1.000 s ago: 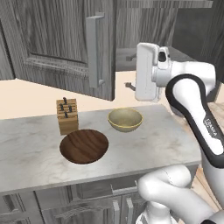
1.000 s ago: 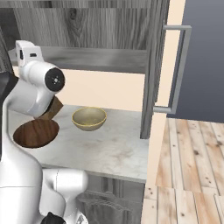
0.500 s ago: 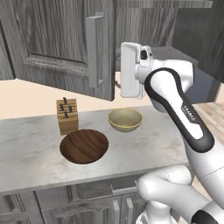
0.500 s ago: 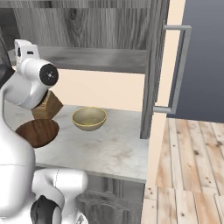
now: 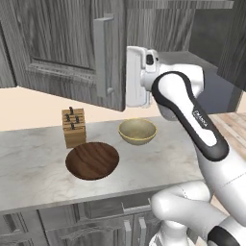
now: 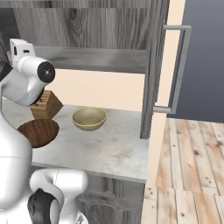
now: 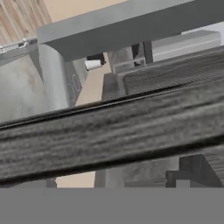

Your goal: Open the cabinet. Pick the bowls from the counter and place them in the cabinet. Then close the cabinet.

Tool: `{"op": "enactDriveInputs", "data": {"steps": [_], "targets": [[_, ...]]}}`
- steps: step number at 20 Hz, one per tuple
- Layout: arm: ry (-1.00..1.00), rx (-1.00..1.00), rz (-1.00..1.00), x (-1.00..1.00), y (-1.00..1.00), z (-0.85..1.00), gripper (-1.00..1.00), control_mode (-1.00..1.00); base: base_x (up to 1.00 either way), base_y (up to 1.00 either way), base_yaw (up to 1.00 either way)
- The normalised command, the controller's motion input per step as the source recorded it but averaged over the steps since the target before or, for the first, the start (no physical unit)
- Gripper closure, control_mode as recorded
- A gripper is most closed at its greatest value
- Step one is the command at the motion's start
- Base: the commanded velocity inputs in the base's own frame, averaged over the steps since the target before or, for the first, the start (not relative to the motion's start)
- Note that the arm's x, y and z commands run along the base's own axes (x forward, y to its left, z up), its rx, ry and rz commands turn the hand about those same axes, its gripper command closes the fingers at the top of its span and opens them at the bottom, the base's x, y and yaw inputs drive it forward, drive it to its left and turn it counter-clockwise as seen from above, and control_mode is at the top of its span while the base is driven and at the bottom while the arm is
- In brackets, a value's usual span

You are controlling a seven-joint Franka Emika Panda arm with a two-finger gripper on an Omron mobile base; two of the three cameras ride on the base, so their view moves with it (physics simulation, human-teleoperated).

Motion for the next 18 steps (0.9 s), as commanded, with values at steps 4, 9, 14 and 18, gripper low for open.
{"op": "enactDriveInputs", "data": {"steps": [4, 9, 14, 18], "targets": [[0.00, 0.00, 0.05, -0.36, 0.52, 0.00, -1.00, -1.00, 0.00, 0.00, 0.00], [0.00, 0.00, 0.05, -0.49, 0.56, 0.00, -1.00, -1.00, 0.00, 0.00, 0.00], [0.00, 0.00, 0.04, -0.36, 0.69, -0.01, -1.00, -1.00, 0.00, 0.00, 0.00], [0.00, 0.00, 0.01, -0.15, 0.82, -0.11, -1.00, -1.00, 0.00, 0.00, 0.00]]}}
